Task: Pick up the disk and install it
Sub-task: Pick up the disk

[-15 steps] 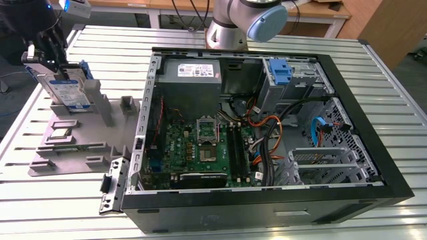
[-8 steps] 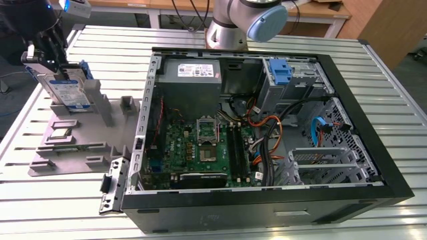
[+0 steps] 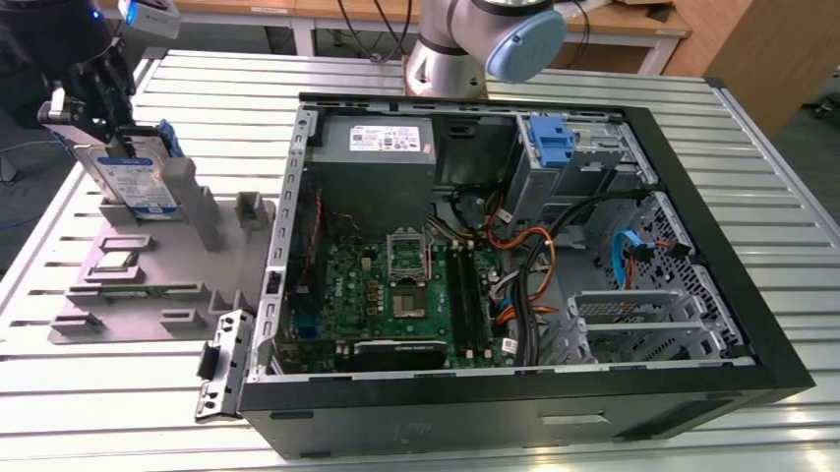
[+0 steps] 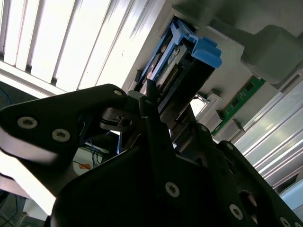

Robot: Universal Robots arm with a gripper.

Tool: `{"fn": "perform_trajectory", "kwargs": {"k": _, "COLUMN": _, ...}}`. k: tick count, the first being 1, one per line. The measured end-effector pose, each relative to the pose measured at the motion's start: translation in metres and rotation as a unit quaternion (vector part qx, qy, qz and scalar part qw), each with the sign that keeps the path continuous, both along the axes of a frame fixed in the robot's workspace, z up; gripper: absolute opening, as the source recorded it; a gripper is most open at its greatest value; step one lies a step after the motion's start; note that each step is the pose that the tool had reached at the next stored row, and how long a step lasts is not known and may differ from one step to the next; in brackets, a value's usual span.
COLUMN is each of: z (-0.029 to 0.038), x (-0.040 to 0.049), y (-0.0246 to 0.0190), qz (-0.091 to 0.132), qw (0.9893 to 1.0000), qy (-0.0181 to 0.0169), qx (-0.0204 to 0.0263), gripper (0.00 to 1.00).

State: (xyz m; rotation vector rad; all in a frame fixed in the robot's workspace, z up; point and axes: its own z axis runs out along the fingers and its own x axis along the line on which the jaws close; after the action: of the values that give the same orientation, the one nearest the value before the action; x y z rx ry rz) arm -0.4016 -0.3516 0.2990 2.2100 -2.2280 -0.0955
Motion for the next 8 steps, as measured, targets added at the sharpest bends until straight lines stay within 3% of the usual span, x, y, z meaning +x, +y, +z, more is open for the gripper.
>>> {"fn": "perform_trajectory", "kwargs": {"k": 8, "z": 0.0027, "x": 0.0, "y": 0.0, "qz": 0.0, "qw": 1.0, "qy": -0.0002, "qx": 0.0001, "gripper": 0.35}}
